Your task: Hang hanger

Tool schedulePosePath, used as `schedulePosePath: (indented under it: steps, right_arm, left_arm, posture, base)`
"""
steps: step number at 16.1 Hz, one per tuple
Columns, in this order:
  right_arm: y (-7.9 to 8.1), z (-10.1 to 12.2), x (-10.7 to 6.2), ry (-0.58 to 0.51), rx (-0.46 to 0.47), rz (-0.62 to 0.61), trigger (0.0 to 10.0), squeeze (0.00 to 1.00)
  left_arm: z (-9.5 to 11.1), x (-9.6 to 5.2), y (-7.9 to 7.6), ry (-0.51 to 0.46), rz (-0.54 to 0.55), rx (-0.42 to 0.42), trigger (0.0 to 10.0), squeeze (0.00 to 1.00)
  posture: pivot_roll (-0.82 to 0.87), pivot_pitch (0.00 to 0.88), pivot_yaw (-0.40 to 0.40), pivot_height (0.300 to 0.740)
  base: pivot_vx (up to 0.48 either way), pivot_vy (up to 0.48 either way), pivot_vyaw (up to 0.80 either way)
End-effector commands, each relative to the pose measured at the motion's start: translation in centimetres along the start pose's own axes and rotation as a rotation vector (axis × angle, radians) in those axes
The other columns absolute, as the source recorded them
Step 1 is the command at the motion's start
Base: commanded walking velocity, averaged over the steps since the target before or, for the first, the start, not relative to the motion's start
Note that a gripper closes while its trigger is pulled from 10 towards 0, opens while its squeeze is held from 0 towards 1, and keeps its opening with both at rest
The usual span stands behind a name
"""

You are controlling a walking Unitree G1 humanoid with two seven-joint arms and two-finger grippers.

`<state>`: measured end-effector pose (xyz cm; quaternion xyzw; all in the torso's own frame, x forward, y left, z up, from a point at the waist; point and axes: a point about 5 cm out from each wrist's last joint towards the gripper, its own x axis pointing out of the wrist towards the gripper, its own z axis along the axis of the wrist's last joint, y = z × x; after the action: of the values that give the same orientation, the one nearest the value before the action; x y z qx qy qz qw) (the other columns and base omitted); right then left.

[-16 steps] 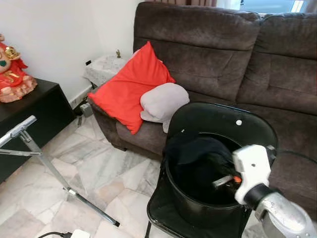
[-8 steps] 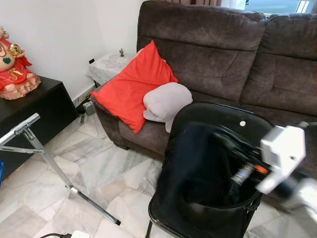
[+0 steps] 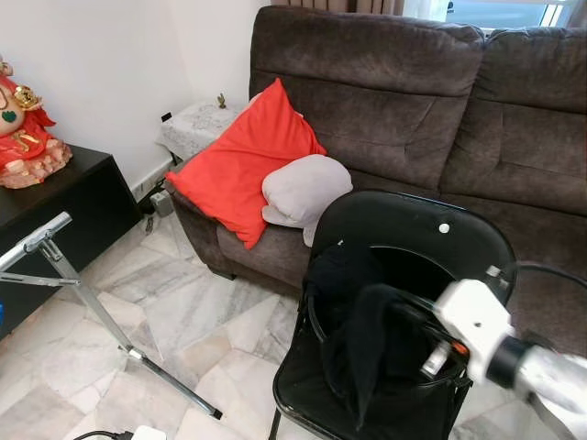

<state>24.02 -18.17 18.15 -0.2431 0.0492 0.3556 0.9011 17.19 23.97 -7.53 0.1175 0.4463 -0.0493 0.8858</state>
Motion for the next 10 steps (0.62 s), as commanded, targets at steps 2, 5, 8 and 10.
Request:
schedulePosePath:
  steps: [2, 5, 8, 10]
  right_arm:
    - [0.5, -0.7, 1.1, 0.007, -0.029, 0.046, 0.0, 0.00]
    - [0.6, -1.1, 2.9, -0.018, -0.025, 0.075, 0.0, 0.00]
    - [1.3, -1.1, 4.6, -0.059, -0.010, 0.121, 0.0, 0.00]
    - [1.4, -1.3, 5.4, -0.070, -0.002, 0.122, 0.0, 0.00]
  left_arm:
    - [-0.9, -0.3, 0.4, 0.044, 0.006, 0.020, 10.0, 0.00]
    - [-1.1, -0.3, 0.4, 0.048, 0.002, 0.016, 10.0, 0.00]
    - [-1.1, -0.3, 0.3, 0.049, -0.001, 0.015, 10.0, 0.00]
    - [-1.1, -0.3, 0.3, 0.051, -0.001, 0.014, 10.0, 0.00]
  posture:
    - [-0.01, 0.067, 0.107, 0.740]
    - [0.00, 0.071, 0.109, 0.740]
    - [0.00, 0.073, 0.109, 0.740]
    - [0.01, 0.073, 0.109, 0.740]
  base:
    - [0.000, 0.000, 0.00]
    - [0.000, 0.000, 0.00]
    - [0.000, 0.000, 0.00]
    - [0.000, 0.000, 0.00]
